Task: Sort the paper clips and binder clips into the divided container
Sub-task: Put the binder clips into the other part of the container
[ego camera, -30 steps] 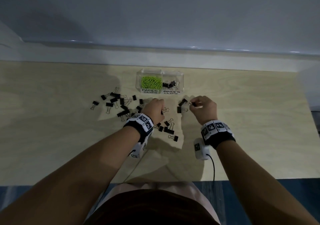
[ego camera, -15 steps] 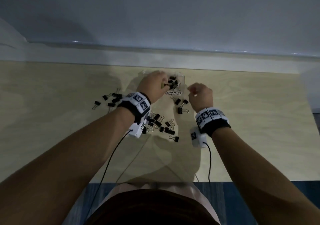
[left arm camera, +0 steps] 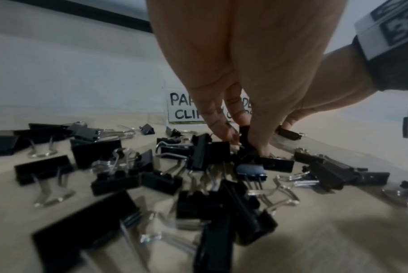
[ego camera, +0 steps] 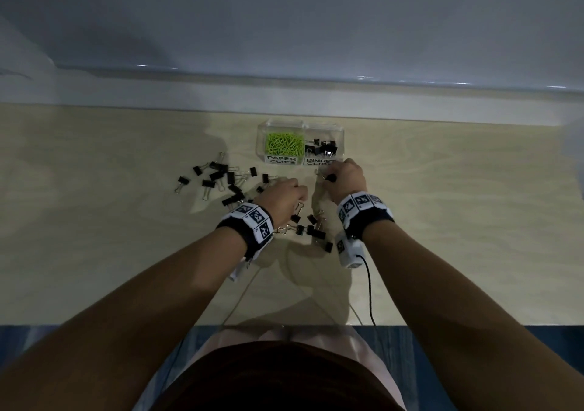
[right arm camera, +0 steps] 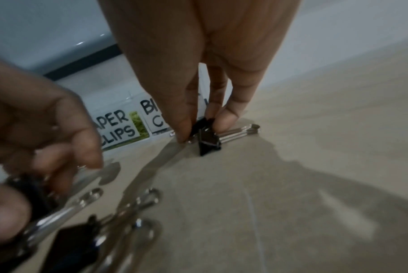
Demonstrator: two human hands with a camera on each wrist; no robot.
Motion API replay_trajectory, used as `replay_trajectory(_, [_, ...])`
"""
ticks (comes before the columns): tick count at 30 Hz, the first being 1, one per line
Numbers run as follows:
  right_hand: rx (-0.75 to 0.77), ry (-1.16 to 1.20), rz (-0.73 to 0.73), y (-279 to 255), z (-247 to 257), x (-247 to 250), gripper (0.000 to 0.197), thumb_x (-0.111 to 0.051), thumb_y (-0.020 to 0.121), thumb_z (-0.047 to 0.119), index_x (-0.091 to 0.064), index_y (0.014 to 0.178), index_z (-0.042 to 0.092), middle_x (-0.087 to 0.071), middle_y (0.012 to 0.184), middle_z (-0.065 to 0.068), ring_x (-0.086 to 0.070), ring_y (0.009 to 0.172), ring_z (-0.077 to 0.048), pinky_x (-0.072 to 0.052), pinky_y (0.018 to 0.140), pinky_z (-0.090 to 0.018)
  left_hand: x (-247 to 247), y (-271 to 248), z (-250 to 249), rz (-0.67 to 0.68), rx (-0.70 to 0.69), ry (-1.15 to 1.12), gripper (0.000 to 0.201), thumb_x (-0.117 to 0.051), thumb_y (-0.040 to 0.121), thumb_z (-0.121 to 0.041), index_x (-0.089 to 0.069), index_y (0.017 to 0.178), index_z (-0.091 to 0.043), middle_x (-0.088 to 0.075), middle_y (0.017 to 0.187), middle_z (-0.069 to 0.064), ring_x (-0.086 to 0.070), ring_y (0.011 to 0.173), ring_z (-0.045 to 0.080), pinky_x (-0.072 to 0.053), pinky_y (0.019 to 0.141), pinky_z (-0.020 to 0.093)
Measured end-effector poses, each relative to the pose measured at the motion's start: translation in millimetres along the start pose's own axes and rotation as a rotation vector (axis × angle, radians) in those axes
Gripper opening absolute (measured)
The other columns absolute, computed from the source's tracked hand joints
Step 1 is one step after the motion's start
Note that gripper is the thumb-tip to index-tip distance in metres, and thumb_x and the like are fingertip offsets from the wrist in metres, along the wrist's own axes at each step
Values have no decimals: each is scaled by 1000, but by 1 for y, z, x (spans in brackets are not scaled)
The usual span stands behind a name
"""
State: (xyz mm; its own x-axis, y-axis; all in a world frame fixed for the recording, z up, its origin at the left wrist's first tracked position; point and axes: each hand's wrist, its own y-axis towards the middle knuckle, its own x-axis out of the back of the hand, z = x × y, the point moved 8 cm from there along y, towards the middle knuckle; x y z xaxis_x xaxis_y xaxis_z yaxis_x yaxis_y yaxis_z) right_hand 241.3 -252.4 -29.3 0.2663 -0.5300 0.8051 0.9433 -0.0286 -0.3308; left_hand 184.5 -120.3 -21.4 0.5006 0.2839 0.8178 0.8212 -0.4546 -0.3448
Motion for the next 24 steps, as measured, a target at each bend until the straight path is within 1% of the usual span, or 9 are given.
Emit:
replay_trajectory(2, [13,-9,5,1,-3,4,18,-67,77,14,-70,95,14,-62,101,-10,-61,89,-26,-51,81,-30,7,-5,6,-47,27,-99,28,-59,82,0,-58,107,-13,-54,106,4,-55,97,22,-46,81,29])
replay_trajectory(3, [19,-16,1,0,-6,6,17,-67,76,13,-70,93,13,-63,99,-10,-62,87,-26,-51,79,-29,11,-9,10,-84,40,-154,27,-60,83,-3,-58,107,-14,-53,106,2,-56,96,20,-46,80,27])
replay_trajectory(6, [33,-63,-1,-4,-16,10,13,-69,74,14,-69,86,10,-59,94,-9,-55,81,-21,-43,73,-23,19,-25,16,-150,60,-234,26,-58,86,-8,-59,111,-14,-52,106,2,-56,95,16,-49,85,29])
replay_trajectory(9, [72,-45,-26,-10,-24,12,12,-73,71,15,-69,81,10,-58,91,-10,-55,79,-22,-44,73,-24,5,-39,20,-59,62,-119,29,-53,91,-10,-58,119,-13,-51,112,3,-55,99,17,-48,89,30])
replay_trajectory(11, [96,-27,-36,-16,-26,12,12,-75,69,14,-69,79,8,-58,90,-11,-56,78,-24,-43,72,-24,-8,-45,24,24,77,-38,32,-56,91,-18,-56,123,-12,-49,117,4,-52,105,19,-46,94,32])
replay_trajectory(13, [112,4,-55,-20,-27,12,11,-75,69,11,-70,77,5,-58,90,-13,-57,77,-26,-46,72,-26,-14,-48,28,51,85,19,38,-61,88,-25,-56,123,-13,-46,120,3,-48,109,20,-46,95,35])
replay_trajectory(17, [131,-17,-72,-22,-19,10,6,-69,72,6,-70,78,5,-57,93,-12,-57,78,-27,-52,77,-34,-11,-45,26,11,91,53,22,-57,89,-19,-61,108,-10,-46,117,4,-49,105,23,-45,88,32])
replay_trajectory(21, [62,-98,-55,-22,-13,5,14,-57,83,8,-69,88,4,-53,103,-11,-57,83,-28,-49,75,-30,-3,-40,27,-38,110,2,14,-58,89,-20,-62,96,-8,-52,108,4,-56,95,23,-47,82,32])
replay_trajectory(24, [61,-121,-79,-25,-12,2,14,-56,83,5,-69,88,2,-55,101,-12,-57,82,-30,-47,70,-30,14,-39,27,-139,136,-109,14,-61,87,-21,-63,93,-9,-56,101,2,-57,90,18,-48,83,30])
